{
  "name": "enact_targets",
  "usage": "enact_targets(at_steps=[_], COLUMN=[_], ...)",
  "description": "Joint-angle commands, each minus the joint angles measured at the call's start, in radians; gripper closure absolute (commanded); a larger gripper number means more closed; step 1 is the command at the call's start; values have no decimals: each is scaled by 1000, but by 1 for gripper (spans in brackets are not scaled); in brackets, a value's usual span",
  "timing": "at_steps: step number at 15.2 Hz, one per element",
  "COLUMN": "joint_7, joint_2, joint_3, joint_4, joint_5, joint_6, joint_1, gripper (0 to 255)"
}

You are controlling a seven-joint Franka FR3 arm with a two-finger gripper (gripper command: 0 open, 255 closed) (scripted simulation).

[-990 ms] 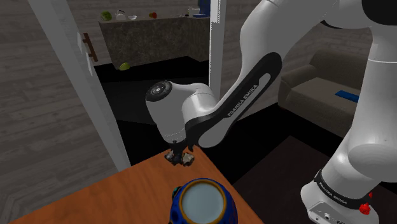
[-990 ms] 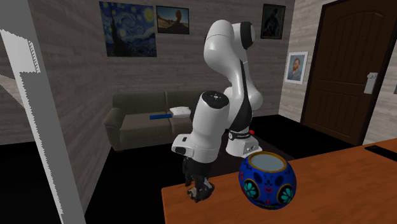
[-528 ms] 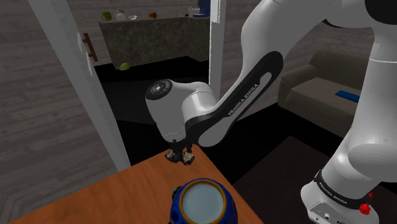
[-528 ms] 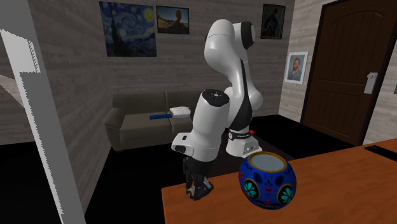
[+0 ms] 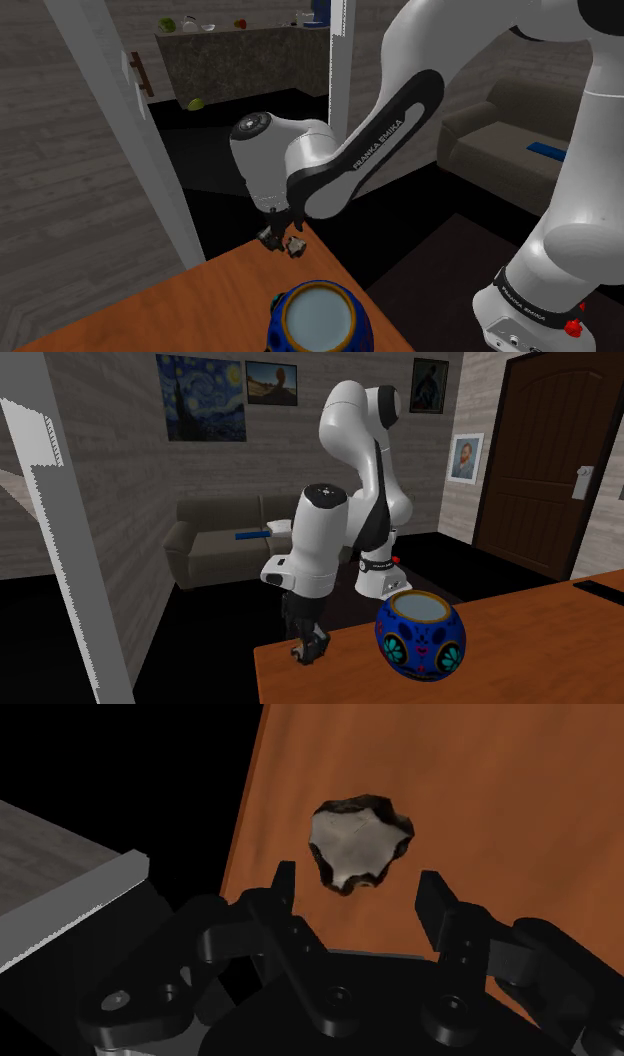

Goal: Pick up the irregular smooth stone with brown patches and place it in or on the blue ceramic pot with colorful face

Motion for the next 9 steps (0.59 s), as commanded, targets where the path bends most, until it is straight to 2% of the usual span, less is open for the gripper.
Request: enact_targets(at_steps=[1, 2, 9], joint_7=[-209, -255, -212], joint_2=[21, 35, 104], joint_3=[33, 47, 20], joint_4=[42, 57, 30], joint_5=[283, 344, 281], joint_6=[-1, -10, 71], joint_1=[-132, -172, -147], gripper=[0, 0, 0])
